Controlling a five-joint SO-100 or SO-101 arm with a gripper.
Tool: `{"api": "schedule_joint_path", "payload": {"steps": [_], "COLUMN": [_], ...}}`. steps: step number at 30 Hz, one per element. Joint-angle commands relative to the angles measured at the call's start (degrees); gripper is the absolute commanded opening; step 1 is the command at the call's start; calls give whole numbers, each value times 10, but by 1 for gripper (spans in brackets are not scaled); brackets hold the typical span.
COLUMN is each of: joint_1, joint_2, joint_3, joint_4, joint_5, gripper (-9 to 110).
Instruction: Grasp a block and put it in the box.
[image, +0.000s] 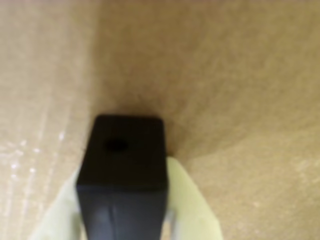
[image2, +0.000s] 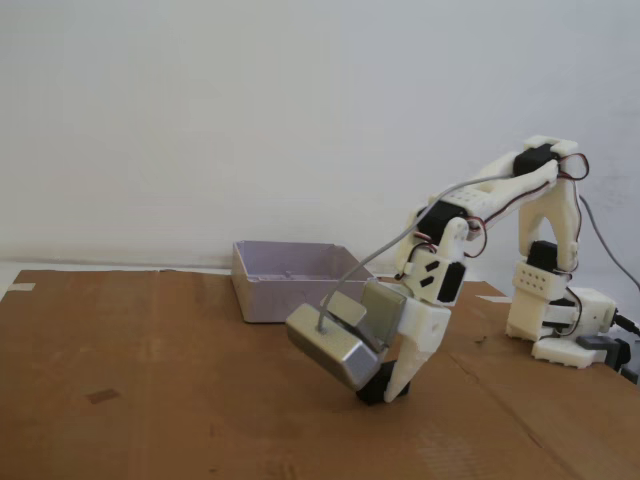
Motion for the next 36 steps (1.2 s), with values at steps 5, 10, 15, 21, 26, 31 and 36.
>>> {"api": "schedule_joint_path", "payload": {"steps": [5, 10, 15, 21, 26, 31, 36], "joint_1": [-4, -4, -4, -4, -3, -3, -3], "joint_2": [0, 1, 9, 15, 55, 87, 110], "joint_3": [-3, -8, -10, -11, -17, -16, -16], "joint_4": [-9, -9, -9, -9, -9, -9, -9], "joint_5": [7, 7, 8, 8, 8, 8, 8], "gripper": [0, 0, 0, 0, 0, 0, 0]}}
